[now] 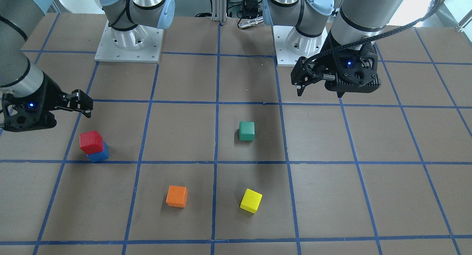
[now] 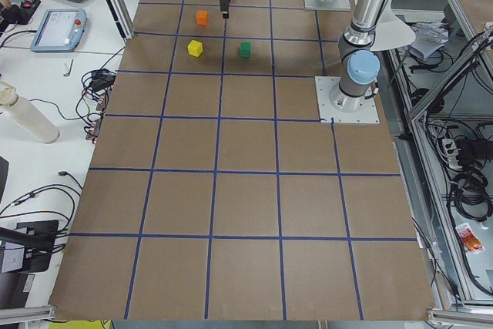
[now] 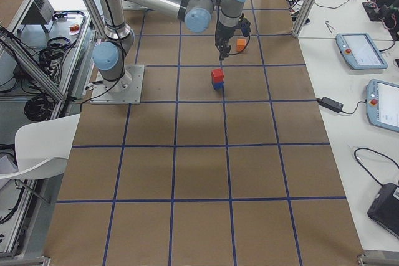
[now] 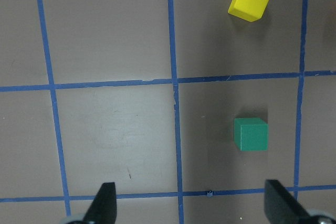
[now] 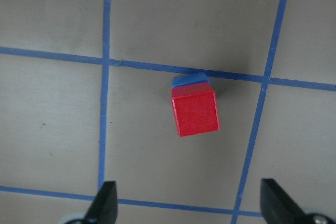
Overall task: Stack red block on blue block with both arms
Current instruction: 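Open the right gripper and raise it away from the stack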
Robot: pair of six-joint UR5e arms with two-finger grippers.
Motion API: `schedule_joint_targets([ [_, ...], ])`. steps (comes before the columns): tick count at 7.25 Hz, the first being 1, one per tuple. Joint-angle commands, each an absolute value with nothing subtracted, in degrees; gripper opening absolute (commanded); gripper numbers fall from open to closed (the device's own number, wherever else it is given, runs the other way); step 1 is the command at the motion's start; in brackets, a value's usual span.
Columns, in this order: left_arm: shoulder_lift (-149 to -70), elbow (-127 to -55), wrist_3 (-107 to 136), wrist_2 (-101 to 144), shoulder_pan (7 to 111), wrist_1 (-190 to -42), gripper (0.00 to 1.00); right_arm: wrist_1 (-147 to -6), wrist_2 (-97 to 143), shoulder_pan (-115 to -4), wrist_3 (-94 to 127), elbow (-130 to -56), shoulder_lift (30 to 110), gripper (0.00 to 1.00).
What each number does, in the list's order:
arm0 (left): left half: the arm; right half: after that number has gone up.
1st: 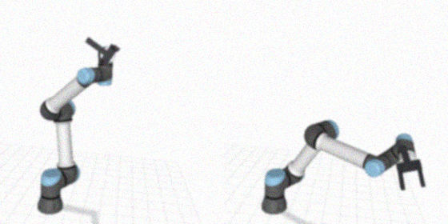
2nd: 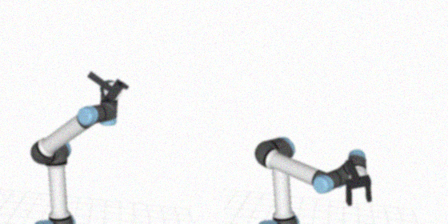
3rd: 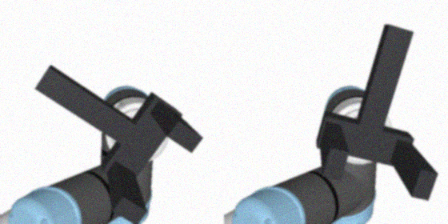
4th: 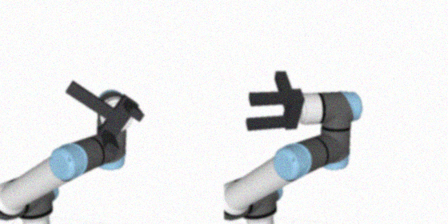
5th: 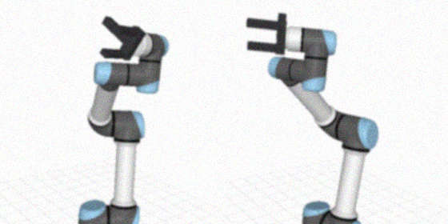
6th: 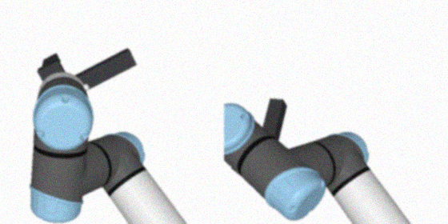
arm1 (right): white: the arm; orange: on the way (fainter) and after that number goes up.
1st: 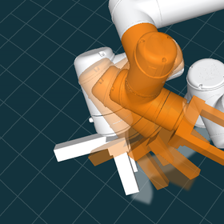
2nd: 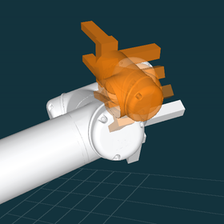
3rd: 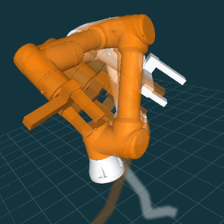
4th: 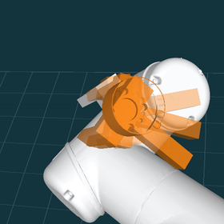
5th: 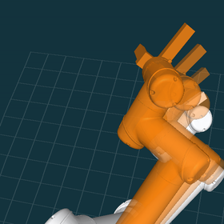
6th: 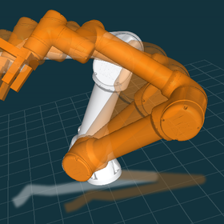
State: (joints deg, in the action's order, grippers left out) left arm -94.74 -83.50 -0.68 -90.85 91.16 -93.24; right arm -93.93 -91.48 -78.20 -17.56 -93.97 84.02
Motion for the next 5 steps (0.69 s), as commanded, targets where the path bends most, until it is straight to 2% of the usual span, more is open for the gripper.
schedule_joint_targets([
  [1,-94.7,-83.6,-0.7,-90.8,91.1,-93.3,1.00,-89.7,-91.4,-86.0,-2.6,-89.8,85.9,1.00],
  [2,-94.7,-83.6,-0.7,-90.9,91.1,-93.3,1.00,-89.6,-91.4,-89.3,0.9,-89.6,85.6,1.00],
  [5,-94.7,-83.6,-0.7,-90.9,91.1,-93.3,1.00,-90.4,-91.5,-89.7,3.5,-89.9,85.2,1.00],
])
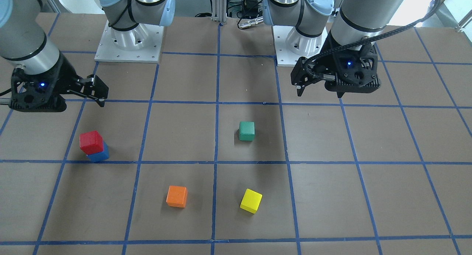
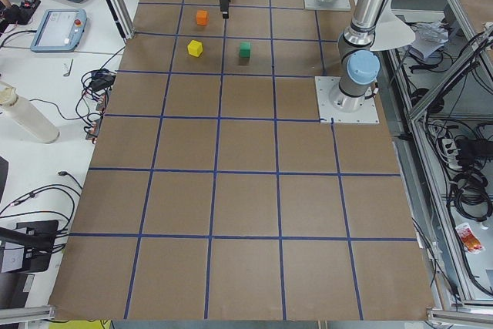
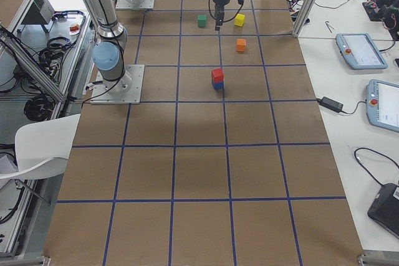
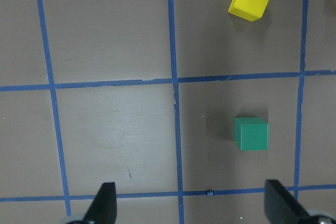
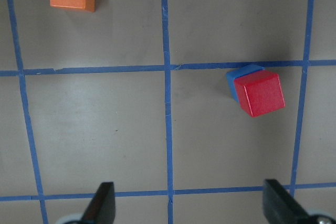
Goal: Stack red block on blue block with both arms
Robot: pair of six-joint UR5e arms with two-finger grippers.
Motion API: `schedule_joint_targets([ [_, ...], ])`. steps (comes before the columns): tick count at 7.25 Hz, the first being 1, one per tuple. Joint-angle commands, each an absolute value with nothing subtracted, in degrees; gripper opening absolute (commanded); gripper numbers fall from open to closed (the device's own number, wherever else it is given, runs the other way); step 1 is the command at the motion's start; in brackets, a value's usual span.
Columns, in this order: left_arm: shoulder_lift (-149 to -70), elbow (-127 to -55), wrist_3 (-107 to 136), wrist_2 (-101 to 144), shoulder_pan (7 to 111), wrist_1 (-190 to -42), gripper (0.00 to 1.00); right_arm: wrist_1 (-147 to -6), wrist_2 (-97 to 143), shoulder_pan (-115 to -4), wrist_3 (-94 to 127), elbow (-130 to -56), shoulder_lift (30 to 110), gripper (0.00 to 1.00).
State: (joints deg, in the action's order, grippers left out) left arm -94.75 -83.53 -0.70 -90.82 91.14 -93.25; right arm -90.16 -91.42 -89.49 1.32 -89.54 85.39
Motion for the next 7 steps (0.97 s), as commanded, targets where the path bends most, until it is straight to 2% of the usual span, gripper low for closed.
schedule_joint_targets([
  [1,-94.7,-83.6,-0.7,-90.9,91.1,-93.3,1.00,-90.0,-91.5,-89.6,4.7,-89.9,85.7,1.00],
  [7,-94.8,-83.6,-0.7,-90.8,91.1,-93.3,1.00,-90.3,-91.4,-89.4,4.9,-89.1,85.7,1.00],
])
